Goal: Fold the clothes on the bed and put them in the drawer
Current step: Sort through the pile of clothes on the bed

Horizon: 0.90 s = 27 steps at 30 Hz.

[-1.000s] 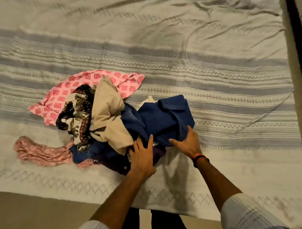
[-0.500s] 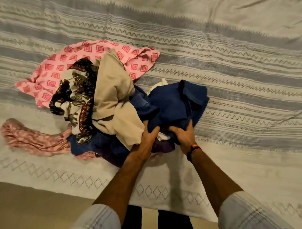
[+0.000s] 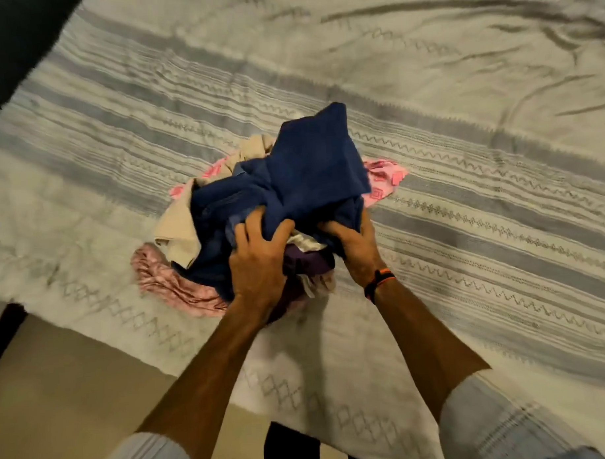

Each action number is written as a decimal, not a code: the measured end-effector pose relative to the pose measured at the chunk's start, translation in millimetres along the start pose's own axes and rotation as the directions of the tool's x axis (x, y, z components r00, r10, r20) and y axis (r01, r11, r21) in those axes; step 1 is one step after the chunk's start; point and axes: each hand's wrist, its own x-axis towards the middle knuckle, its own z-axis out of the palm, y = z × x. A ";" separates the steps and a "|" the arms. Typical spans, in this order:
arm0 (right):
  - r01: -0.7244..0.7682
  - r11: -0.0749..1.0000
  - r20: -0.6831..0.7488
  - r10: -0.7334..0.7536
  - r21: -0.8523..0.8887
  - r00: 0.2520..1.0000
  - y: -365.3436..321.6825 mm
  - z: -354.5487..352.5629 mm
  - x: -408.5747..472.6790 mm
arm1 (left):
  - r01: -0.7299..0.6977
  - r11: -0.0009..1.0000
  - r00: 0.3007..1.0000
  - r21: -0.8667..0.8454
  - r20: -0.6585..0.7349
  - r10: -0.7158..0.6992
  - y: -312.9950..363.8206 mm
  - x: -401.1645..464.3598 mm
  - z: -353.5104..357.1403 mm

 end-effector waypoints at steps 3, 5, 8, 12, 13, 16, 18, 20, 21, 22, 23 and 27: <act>-0.028 0.840 -0.103 -0.033 -0.541 0.994 19.9 12.1 10.5 | 0.060 0.996 0.891 0.066 0.447 -0.083 -28.3 -6.9 7.7; -0.139 0.590 -0.129 0.059 -0.796 0.990 36.1 8.4 11.5 | 0.015 0.995 0.758 0.094 0.649 -0.072 -44.2 -11.2 14.7; -0.262 0.516 -0.199 0.175 -0.815 0.964 42.1 4.7 2.0 | 0.014 1.000 0.746 -0.011 0.666 -0.003 -46.0 -11.7 11.4; -0.200 0.522 -0.242 -0.012 -0.829 0.970 33.4 9.2 -10.1 | 0.181 0.956 0.860 -0.230 0.508 -0.041 -40.4 -10.5 1.3; -0.164 0.519 -0.235 -0.072 -0.839 0.969 27.0 12.4 -13.4 | 0.212 0.941 0.877 -0.263 0.477 -0.065 -39.9 -10.6 -2.4; 0.014 0.469 -0.106 -0.228 -0.883 0.968 8.4 25.5 -21.9 | 0.271 0.901 0.919 -0.339 0.371 -0.136 -41.4 -12.2 -9.1; 0.152 0.462 0.034 -0.254 -0.874 0.967 -2.6 38.3 -24.0 | 0.313 0.870 0.929 -0.381 0.311 -0.198 -42.7 -11.3 -13.3; 0.268 0.450 0.182 -0.225 -0.852 0.957 -8.5 51.9 -20.0 | 0.378 0.814 0.921 -0.441 0.267 -0.283 -44.4 -7.7 -19.0; 0.320 0.410 0.255 -0.206 -0.854 0.945 -10.6 59.5 -17.4 | 0.408 0.777 0.912 -0.478 0.242 -0.330 -45.3 -4.9 -22.6; 0.366 0.348 0.323 -0.177 -0.863 0.930 -12.0 67.3 -14.1 | 0.434 0.738 0.900 -0.517 0.217 -0.378 -45.8 -1.2 -26.9; 0.396 0.256 0.377 -0.123 -0.882 0.918 -12.9 76.0 -11.7 | 0.451 0.698 0.886 -0.556 0.189 -0.423 -47.2 2.6 -32.0; 0.393 -0.326 0.410 0.019 -0.860 0.912 -5.6 98.9 -6.3 | 0.458 0.548 0.841 -0.699 0.141 -0.523 -54.7 19.4 -52.4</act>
